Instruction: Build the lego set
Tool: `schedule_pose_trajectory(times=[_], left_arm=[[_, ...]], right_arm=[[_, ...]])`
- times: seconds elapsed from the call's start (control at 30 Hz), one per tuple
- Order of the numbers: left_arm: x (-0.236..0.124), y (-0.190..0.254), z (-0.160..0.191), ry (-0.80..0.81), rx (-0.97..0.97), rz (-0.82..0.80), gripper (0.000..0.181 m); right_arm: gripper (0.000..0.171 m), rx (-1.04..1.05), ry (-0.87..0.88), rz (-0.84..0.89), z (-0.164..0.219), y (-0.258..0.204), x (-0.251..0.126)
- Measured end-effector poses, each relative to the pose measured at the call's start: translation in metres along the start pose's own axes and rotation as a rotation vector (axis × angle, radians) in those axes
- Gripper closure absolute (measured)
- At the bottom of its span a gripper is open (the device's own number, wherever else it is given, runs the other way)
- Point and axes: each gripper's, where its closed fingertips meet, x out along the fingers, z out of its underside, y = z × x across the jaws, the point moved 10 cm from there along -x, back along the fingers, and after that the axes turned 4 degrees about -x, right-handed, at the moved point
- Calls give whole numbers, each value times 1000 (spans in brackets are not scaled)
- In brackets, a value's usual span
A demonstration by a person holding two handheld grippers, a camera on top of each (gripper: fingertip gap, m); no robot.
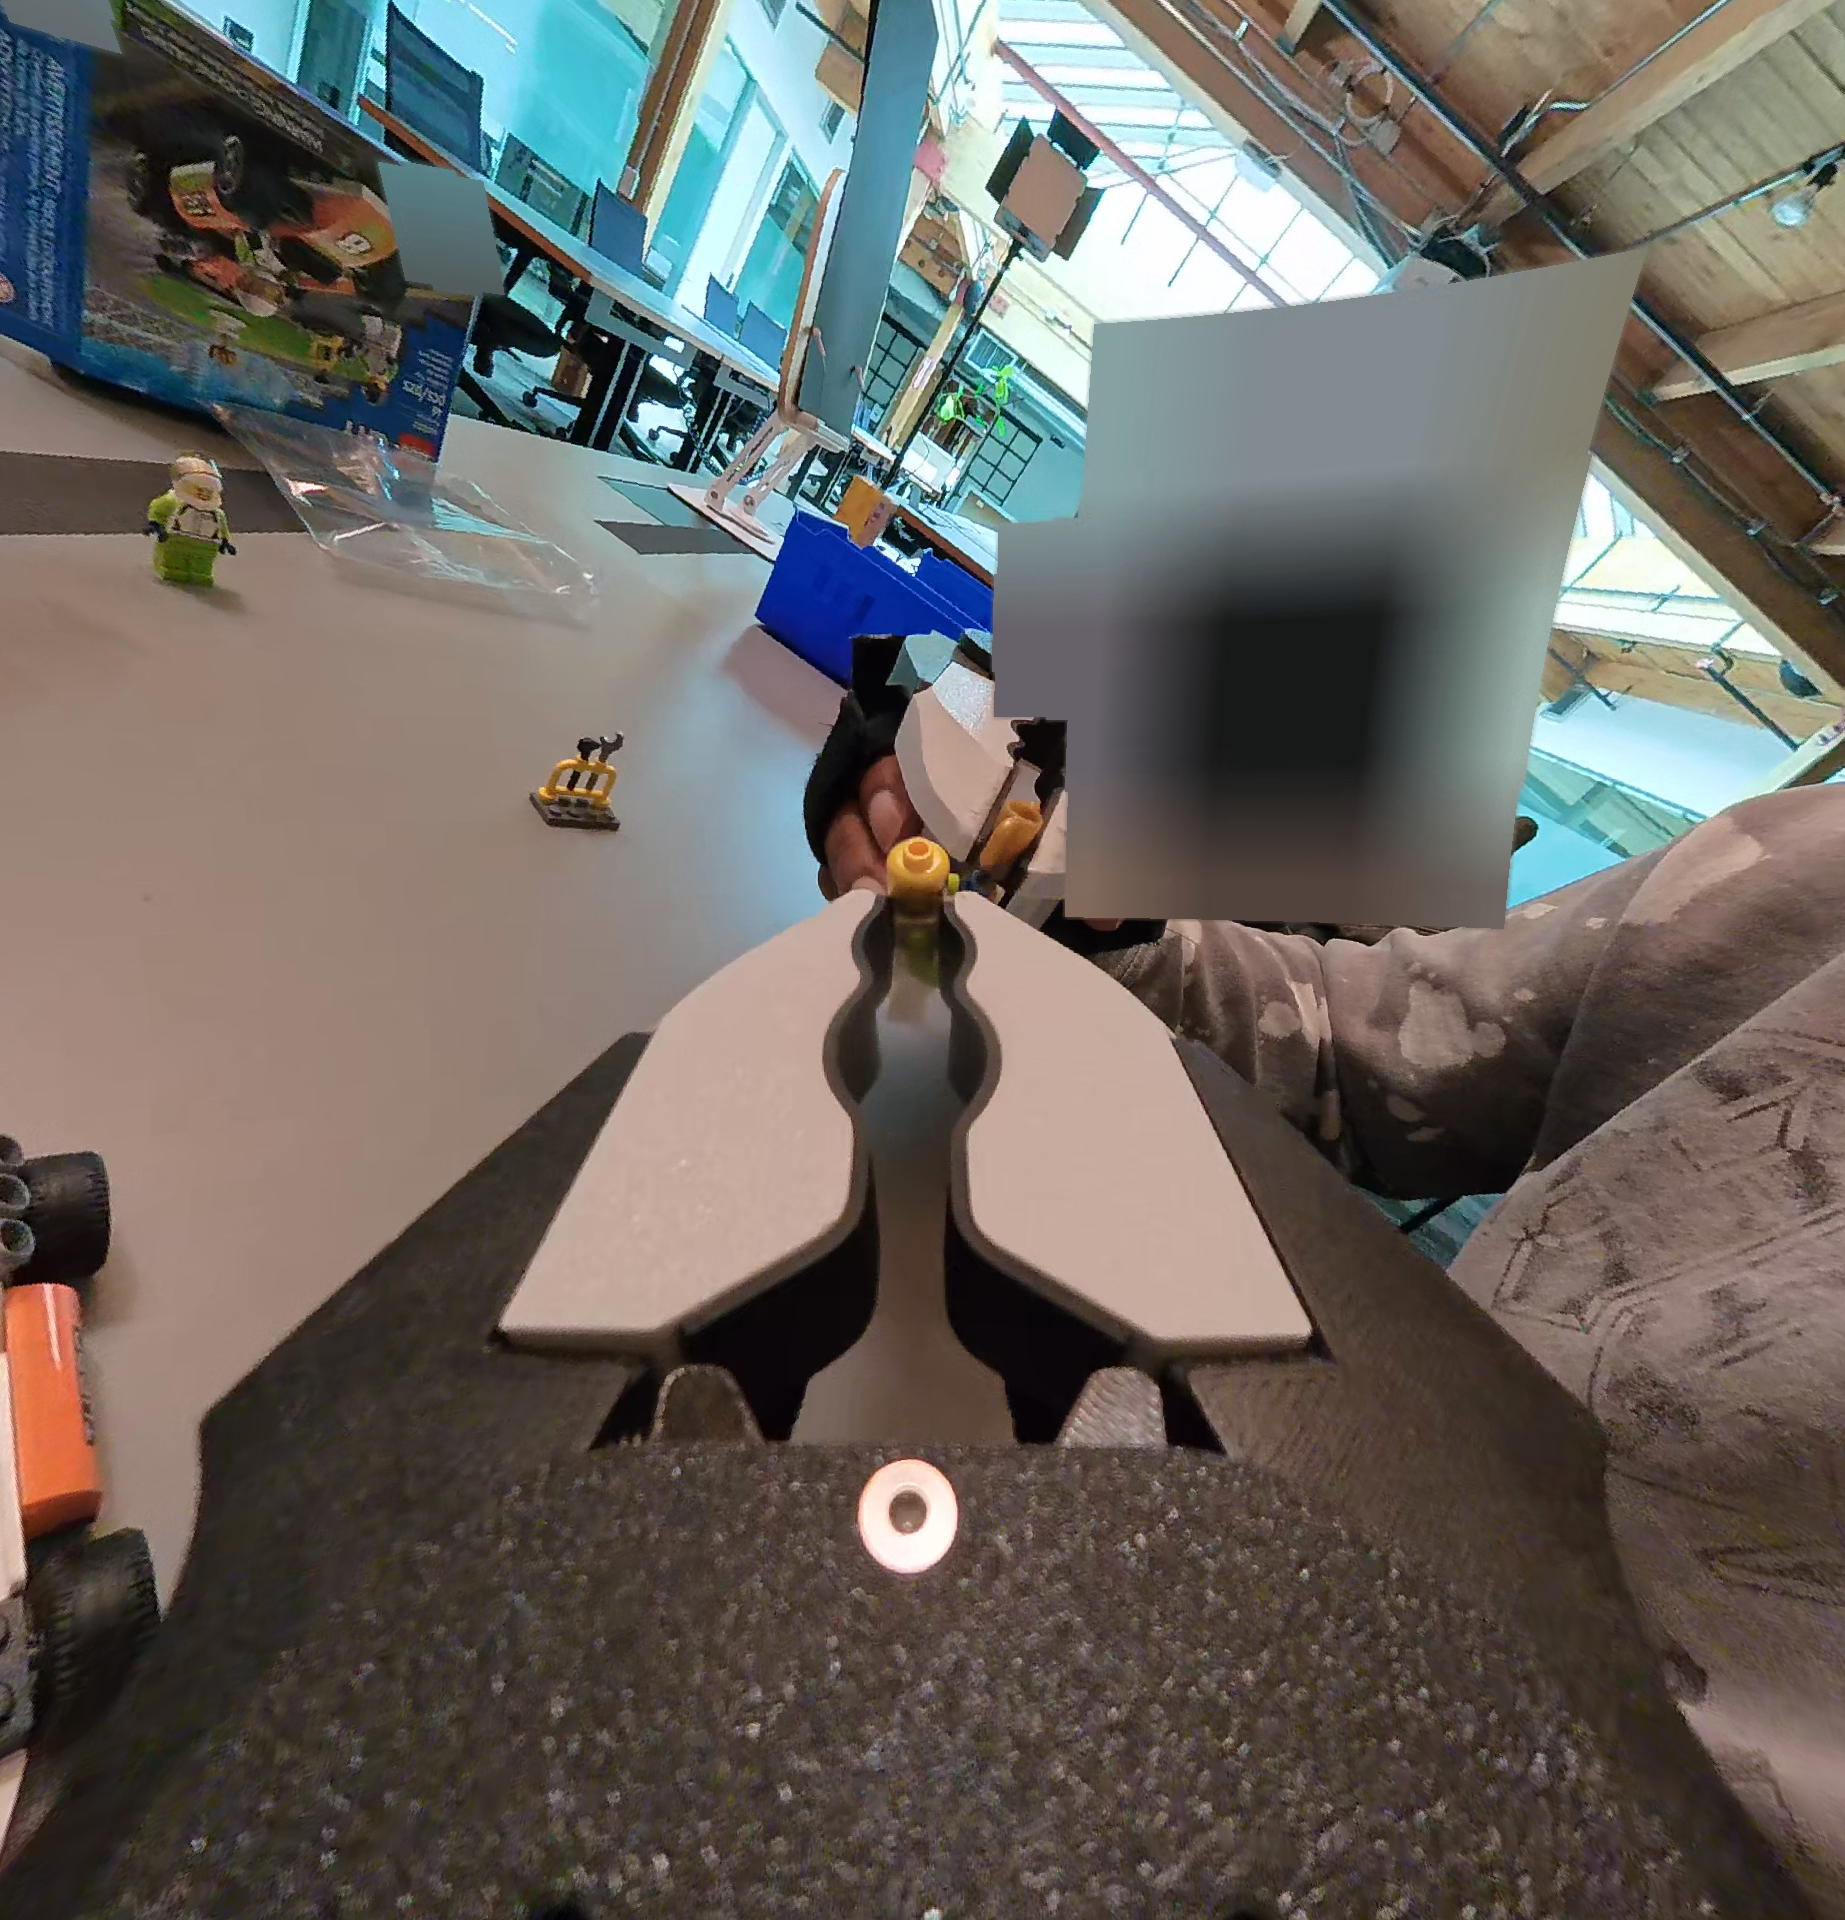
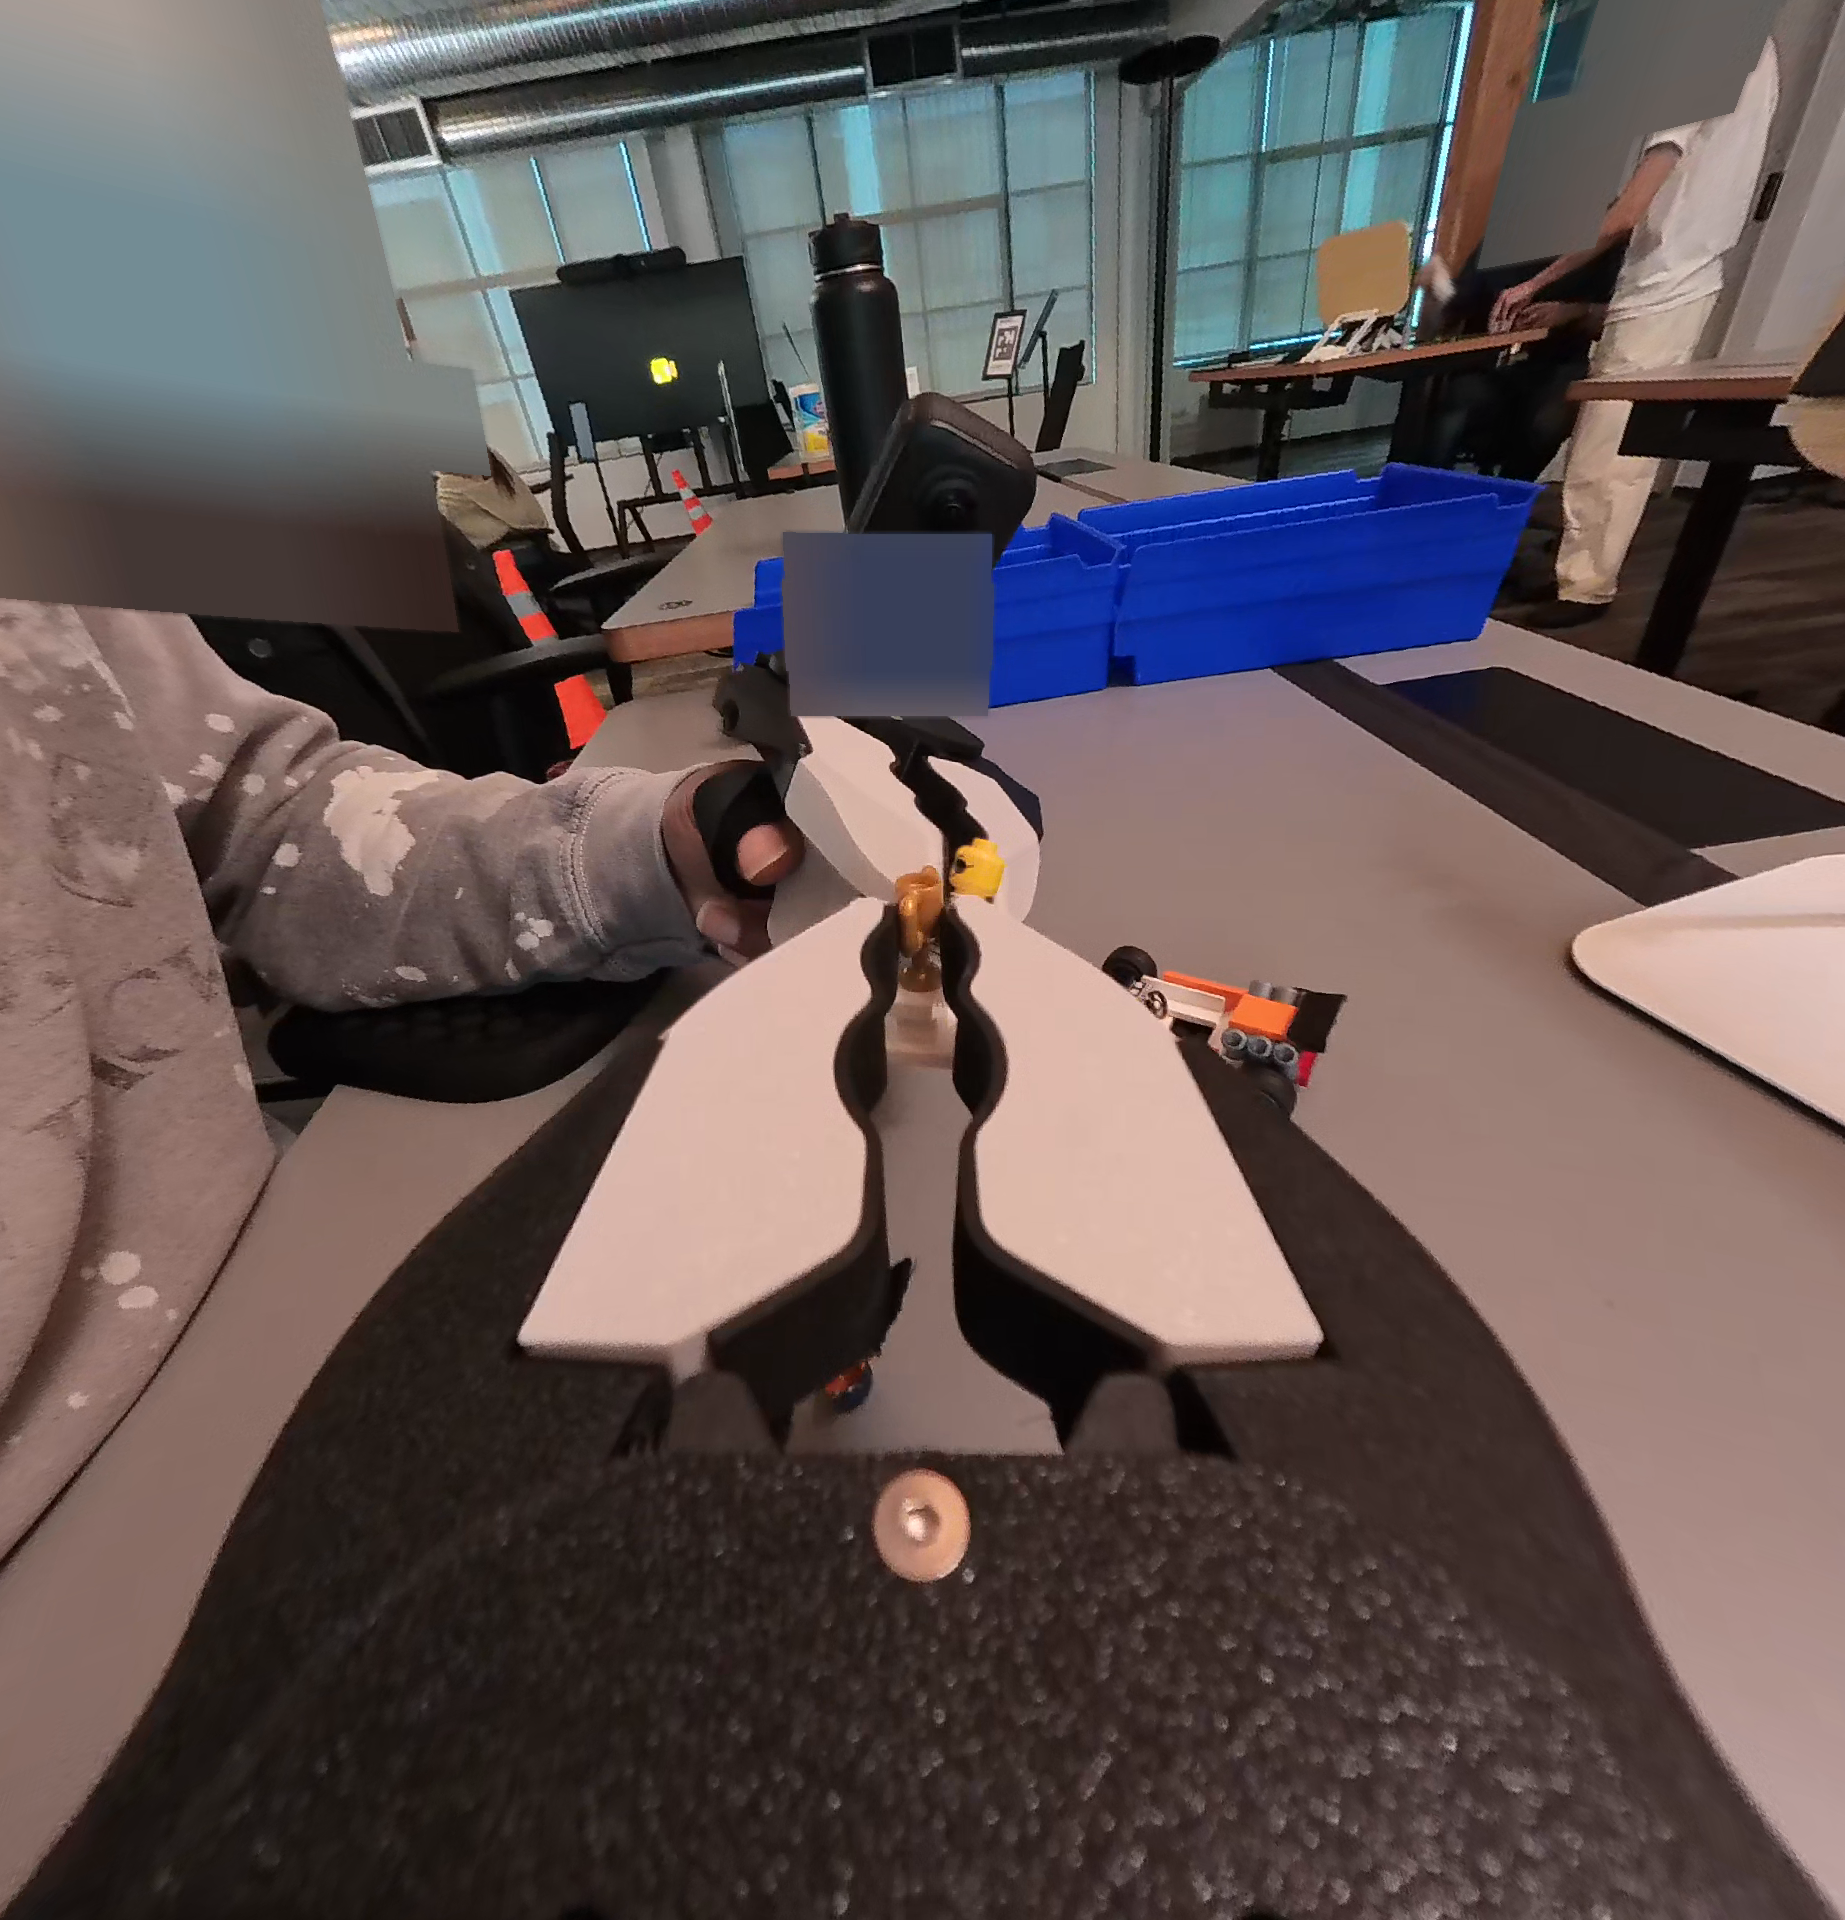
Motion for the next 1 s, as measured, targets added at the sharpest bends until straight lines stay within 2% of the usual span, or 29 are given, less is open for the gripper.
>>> schedule_pose_trajectory(times=[0.27,0.6,1.0], left_arm=[[-1,-2,0,-1,-13,-19,173],[-1,-4,1,-23,9,-79,173],[-2,0,-2,-50,243,-294,173]], right_arm=[[164,-11,-29,0,1,-1,1],[164,-118,-187,71,-2,-5,1],[164,-243,-385,194,2,-8,7]])
